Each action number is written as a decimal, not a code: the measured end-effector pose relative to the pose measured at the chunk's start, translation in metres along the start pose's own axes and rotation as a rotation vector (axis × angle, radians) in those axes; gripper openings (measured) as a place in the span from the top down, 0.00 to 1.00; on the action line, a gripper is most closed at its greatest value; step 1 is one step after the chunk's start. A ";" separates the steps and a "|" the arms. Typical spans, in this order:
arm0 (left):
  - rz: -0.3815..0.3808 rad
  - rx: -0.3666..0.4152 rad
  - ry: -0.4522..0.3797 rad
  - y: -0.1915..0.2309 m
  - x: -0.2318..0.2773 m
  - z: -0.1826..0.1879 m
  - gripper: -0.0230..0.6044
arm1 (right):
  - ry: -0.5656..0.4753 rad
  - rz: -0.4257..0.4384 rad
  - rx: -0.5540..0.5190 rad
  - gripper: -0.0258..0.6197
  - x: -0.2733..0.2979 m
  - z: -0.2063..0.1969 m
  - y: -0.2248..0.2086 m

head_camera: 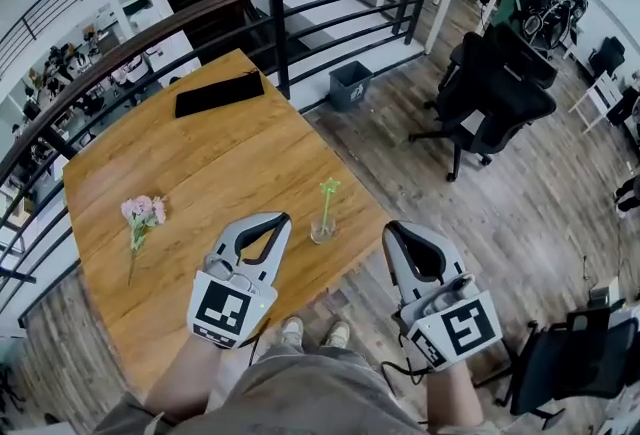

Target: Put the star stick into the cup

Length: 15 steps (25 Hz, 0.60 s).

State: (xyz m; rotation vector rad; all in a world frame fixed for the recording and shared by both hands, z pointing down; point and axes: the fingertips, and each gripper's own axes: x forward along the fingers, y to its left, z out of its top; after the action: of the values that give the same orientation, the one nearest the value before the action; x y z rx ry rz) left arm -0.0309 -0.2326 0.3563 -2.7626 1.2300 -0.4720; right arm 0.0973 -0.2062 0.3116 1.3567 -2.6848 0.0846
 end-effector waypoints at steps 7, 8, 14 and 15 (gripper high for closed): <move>-0.004 0.002 -0.013 -0.017 -0.011 0.005 0.94 | -0.030 -0.023 -0.006 0.91 -0.028 -0.004 0.004; -0.008 -0.005 -0.011 -0.020 -0.013 0.004 0.94 | -0.020 -0.020 -0.002 0.91 -0.030 -0.008 0.007; -0.012 -0.017 0.012 -0.029 -0.020 -0.003 0.94 | 0.027 0.027 -0.005 0.91 -0.031 -0.022 0.020; -0.010 -0.018 0.013 -0.029 -0.020 -0.003 0.94 | 0.028 0.029 -0.006 0.91 -0.031 -0.022 0.020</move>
State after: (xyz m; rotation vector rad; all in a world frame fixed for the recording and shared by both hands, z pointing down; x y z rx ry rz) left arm -0.0244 -0.1980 0.3603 -2.7862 1.2306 -0.4820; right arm 0.1009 -0.1674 0.3294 1.3054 -2.6793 0.0976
